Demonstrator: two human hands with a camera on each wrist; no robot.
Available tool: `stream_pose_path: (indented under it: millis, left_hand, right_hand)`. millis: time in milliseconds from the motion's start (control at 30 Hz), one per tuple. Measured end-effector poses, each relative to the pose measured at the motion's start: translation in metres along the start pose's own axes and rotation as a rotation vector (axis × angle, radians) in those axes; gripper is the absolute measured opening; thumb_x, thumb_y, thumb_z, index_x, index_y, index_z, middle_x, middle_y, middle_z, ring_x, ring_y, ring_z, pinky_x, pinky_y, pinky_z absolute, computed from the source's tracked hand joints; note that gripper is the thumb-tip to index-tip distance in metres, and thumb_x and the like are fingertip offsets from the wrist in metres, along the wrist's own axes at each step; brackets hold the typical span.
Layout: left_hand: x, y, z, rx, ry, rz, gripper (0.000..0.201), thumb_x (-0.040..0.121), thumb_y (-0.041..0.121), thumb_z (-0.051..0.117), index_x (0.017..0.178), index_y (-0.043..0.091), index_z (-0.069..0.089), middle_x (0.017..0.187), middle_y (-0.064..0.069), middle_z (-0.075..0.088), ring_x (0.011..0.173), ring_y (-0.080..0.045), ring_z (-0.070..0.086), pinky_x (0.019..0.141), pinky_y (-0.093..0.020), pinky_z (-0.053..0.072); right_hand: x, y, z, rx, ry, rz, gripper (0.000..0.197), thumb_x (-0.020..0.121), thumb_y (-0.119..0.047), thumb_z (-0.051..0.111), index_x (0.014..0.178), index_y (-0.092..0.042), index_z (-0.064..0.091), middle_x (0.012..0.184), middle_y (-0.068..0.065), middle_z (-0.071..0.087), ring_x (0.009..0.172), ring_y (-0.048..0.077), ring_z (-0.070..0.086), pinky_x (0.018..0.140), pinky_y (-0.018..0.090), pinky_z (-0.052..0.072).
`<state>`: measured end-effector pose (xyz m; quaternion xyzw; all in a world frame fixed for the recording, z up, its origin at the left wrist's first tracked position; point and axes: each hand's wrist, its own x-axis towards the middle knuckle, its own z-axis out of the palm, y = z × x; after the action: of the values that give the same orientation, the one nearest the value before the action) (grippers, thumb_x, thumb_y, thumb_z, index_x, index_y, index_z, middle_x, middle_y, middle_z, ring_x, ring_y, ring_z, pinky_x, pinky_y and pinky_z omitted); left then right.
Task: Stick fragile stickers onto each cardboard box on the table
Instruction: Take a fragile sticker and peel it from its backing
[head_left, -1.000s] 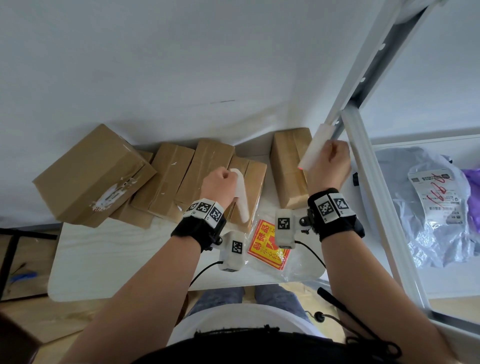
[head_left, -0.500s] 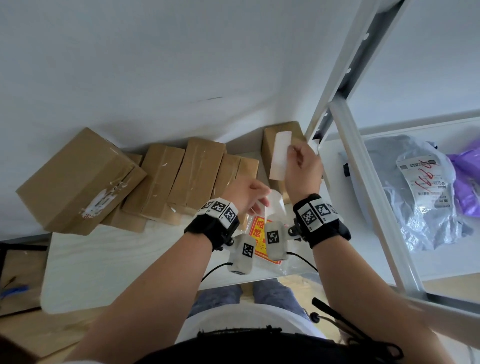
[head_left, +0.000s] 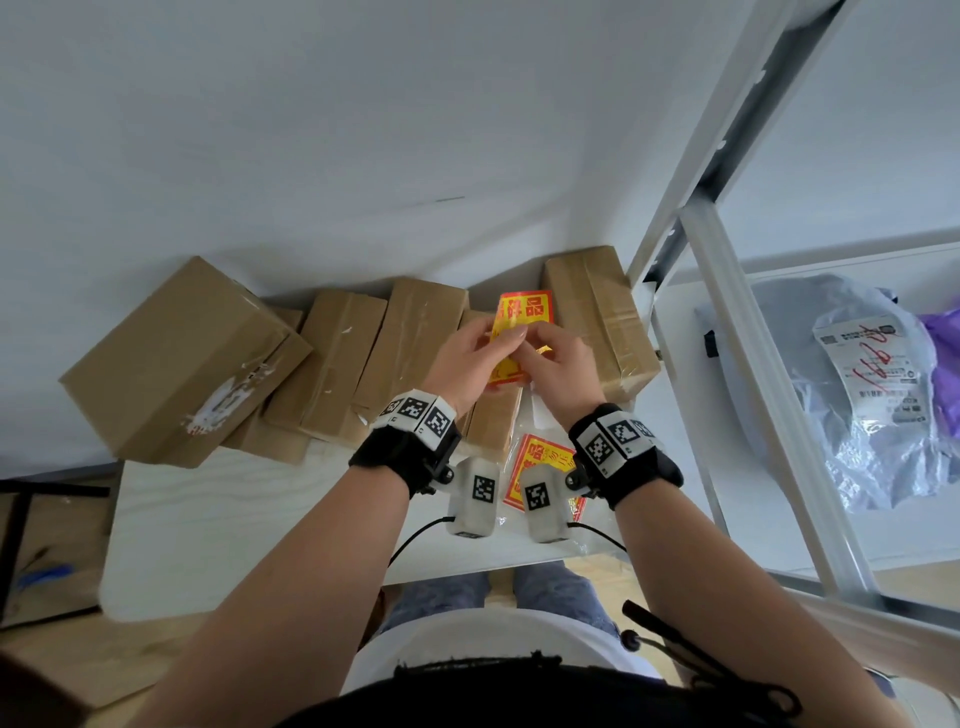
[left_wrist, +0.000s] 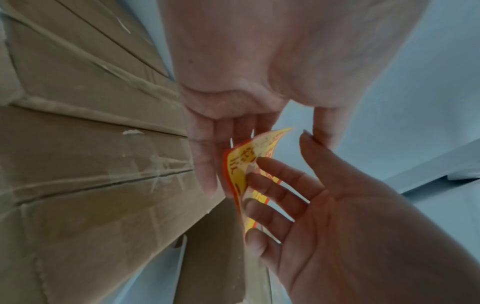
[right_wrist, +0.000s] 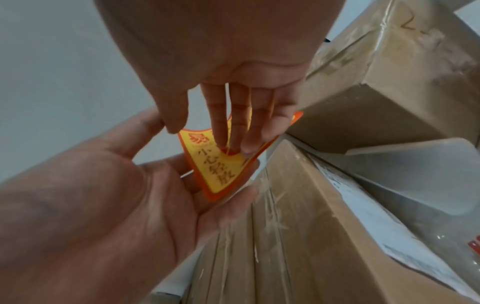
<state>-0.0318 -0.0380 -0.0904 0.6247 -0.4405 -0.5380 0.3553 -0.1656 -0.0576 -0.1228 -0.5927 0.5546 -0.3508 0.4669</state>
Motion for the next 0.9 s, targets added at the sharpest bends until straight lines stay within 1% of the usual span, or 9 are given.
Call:
stream_pose_path:
  millis: [133,233,300,400,500,600,700,800,900]
  left_hand:
    - [0.001,-0.009,-0.012,0.046,0.109,-0.040,0.025,0.094,0.039,0.062,0.113,0.024,0.061,0.103,0.004,0.070,0.093,-0.013,0.070,0.065,-0.030,0.061]
    - [0.005,-0.017,-0.020,0.124,0.146,-0.073,0.019,0.094,0.025,0.064,0.111,0.021,0.058,0.102,0.005,0.067,0.092,-0.012,0.068,0.060,-0.025,0.059]
    - [0.007,-0.022,-0.025,0.176,0.135,-0.094,0.022,0.094,0.022,0.064,0.115,0.019,0.058,0.103,0.004,0.067,0.089,-0.011,0.067,0.059,-0.024,0.058]
    - [0.010,-0.028,-0.028,0.230,0.149,-0.117,0.031,0.094,0.020,0.064,0.124,0.017,0.054,0.109,0.001,0.065,0.090,-0.015,0.067,0.057,-0.027,0.058]
    - [0.011,-0.032,-0.032,0.263,0.241,-0.146,0.028,0.095,0.026,0.063,0.117,0.018,0.047,0.107,0.003,0.059,0.086,-0.017,0.067,0.053,-0.027,0.057]
    - [0.015,-0.038,-0.037,0.366,0.354,-0.120,0.014,0.095,0.025,0.063,0.100,0.015,0.054,0.098,-0.003,0.065,0.073,-0.017,0.069,0.053,-0.033,0.060]
    - [0.018,-0.042,-0.041,0.511,0.372,-0.100,0.013,0.094,0.030,0.064,0.088,0.019,0.059,0.087,0.002,0.065,0.072,-0.019,0.068,0.064,-0.039,0.061]
    - [0.019,-0.043,-0.042,0.663,0.417,-0.078,0.017,0.095,0.035,0.061,0.086,0.020,0.060,0.083,0.006,0.062,0.079,-0.017,0.061,0.073,-0.033,0.051]
    - [0.021,-0.044,-0.040,0.686,0.423,-0.079,0.017,0.095,0.035,0.061,0.087,0.020,0.061,0.083,0.007,0.061,0.079,-0.016,0.059,0.069,-0.029,0.045]
  right_hand:
    - [0.001,0.004,0.003,-0.066,0.113,0.066,0.021,0.093,-0.043,0.059,0.100,-0.024,0.063,0.079,-0.010,0.065,0.072,0.008,0.062,0.066,0.032,0.053]
    - [0.002,0.007,0.001,-0.198,0.150,0.211,0.034,0.089,-0.046,0.063,0.110,-0.020,0.056,0.086,-0.008,0.061,0.077,0.009,0.059,0.069,0.028,0.047]
    - [0.003,0.009,0.003,-0.203,0.055,0.242,0.025,0.090,-0.044,0.063,0.097,-0.020,0.063,0.085,-0.006,0.065,0.078,0.012,0.061,0.070,0.030,0.048]
    - [0.005,0.015,0.011,-0.179,-0.030,0.244,0.019,0.090,-0.030,0.065,0.078,-0.015,0.068,0.073,0.001,0.069,0.072,0.019,0.065,0.067,0.035,0.054]
    - [0.003,0.017,0.016,-0.160,-0.040,0.289,0.020,0.088,-0.025,0.066,0.077,-0.008,0.069,0.073,0.005,0.071,0.066,0.017,0.064,0.064,0.033,0.054]
    - [0.002,0.019,0.017,-0.143,-0.020,0.316,0.024,0.087,-0.021,0.066,0.073,-0.001,0.066,0.064,0.001,0.067,0.057,0.011,0.057,0.054,0.028,0.048]
    - [0.000,0.021,0.018,-0.172,-0.042,0.309,0.028,0.089,-0.026,0.066,0.072,-0.004,0.067,0.063,0.000,0.068,0.055,0.011,0.058,0.056,0.030,0.050]
    - [0.001,0.025,0.018,-0.220,-0.003,0.291,0.030,0.089,-0.032,0.065,0.070,-0.010,0.066,0.068,0.006,0.070,0.063,0.021,0.063,0.062,0.035,0.054]
    - [0.001,0.027,0.018,-0.255,-0.007,0.292,0.029,0.088,-0.034,0.067,0.069,-0.012,0.067,0.069,0.005,0.070,0.066,0.023,0.065,0.062,0.036,0.056]
